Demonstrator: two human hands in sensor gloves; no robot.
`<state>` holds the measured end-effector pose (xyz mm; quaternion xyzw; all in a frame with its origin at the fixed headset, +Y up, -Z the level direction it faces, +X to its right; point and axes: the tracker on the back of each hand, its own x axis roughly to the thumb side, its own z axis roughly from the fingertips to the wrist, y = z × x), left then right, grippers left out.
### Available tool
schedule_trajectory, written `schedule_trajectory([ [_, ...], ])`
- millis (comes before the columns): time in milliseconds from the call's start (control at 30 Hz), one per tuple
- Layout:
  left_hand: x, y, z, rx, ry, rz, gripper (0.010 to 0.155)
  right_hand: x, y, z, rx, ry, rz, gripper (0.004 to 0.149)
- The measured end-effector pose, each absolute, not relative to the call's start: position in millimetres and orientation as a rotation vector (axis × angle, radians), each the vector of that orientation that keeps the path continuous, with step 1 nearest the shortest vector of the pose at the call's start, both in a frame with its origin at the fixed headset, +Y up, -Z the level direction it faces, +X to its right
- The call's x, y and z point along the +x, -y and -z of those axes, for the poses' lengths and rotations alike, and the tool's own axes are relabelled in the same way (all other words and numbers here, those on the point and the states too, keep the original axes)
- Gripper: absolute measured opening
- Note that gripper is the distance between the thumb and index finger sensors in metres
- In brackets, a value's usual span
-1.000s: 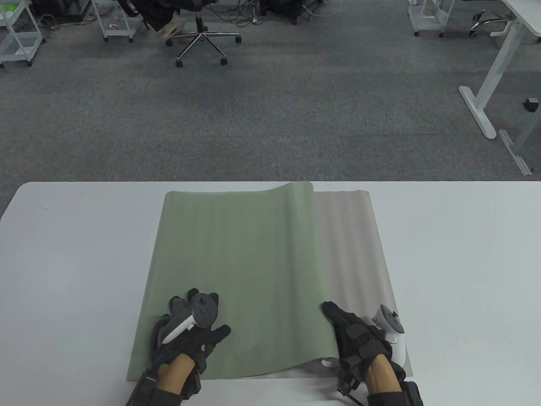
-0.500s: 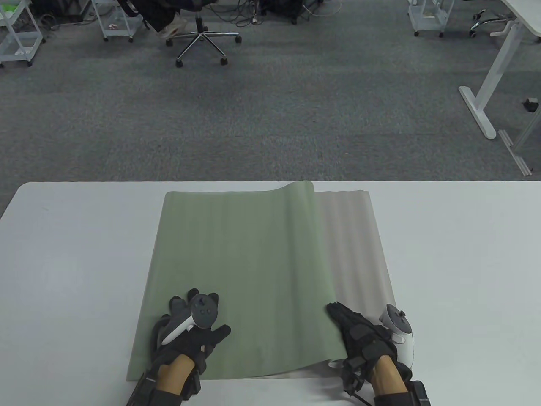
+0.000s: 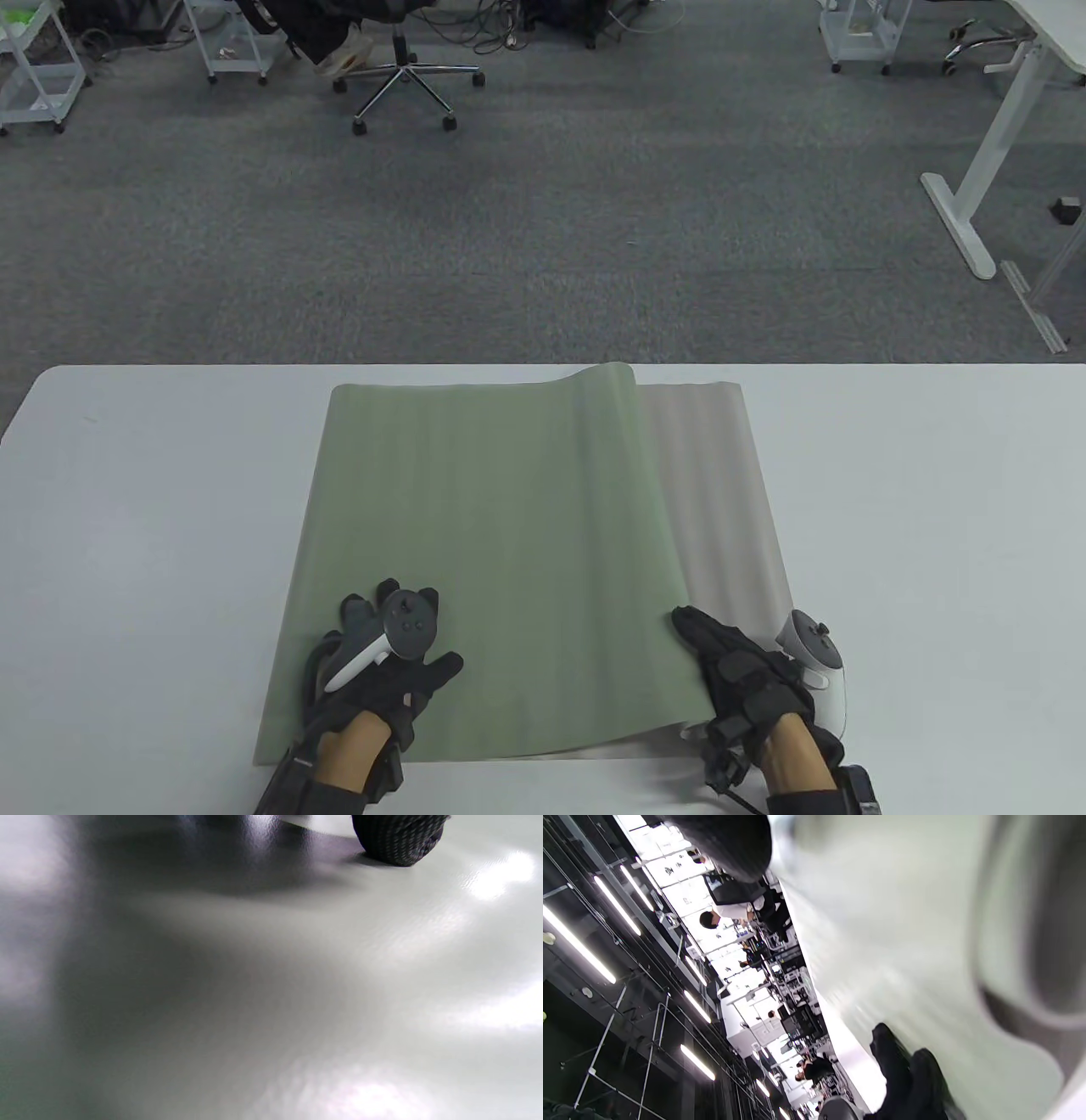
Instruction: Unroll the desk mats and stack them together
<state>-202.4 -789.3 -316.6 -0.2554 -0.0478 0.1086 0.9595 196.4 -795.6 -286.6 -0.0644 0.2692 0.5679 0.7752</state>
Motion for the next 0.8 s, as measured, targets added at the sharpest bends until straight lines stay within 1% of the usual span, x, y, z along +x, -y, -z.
schedule_trajectory([
  [67, -202.6, 789.6, 316.0, -0.514, 0.094, -0.227, 0.085, 194.5, 798.1, 285.4, -0.132, -0.622, -1.205, 0.086],
  [133, -202.3, 789.5, 316.6, -0.513, 0.1, -0.219, 0.085, 194.3, 800.2, 285.7, -0.142, -0.618, -1.229, 0.085],
  [333, -202.7, 789.9, 316.0, -0.51, 0.099, -0.226, 0.085, 205.9, 797.8, 284.3, -0.197, -0.536, -1.318, 0.078],
  [400, -202.5, 789.5, 316.5, -0.515, 0.099, -0.22, 0.085, 208.5, 795.7, 283.4, -0.19, -0.541, -1.33, 0.077],
  [533, -202.9, 790.1, 315.6, -0.509, 0.097, -0.23, 0.085, 210.1, 792.9, 281.2, -0.176, -0.536, -1.278, 0.081],
  [700, -202.7, 790.1, 315.7, -0.509, 0.094, -0.23, 0.085, 212.2, 798.2, 282.1, -0.172, -0.56, -1.209, 0.084],
  [733, -202.8, 790.2, 315.6, -0.507, 0.095, -0.232, 0.085, 213.2, 799.5, 281.8, -0.177, -0.55, -1.23, 0.083],
  [800, -202.4, 789.9, 316.2, -0.509, 0.1, -0.224, 0.085, 216.2, 797.6, 282.5, -0.198, -0.511, -1.271, 0.077],
])
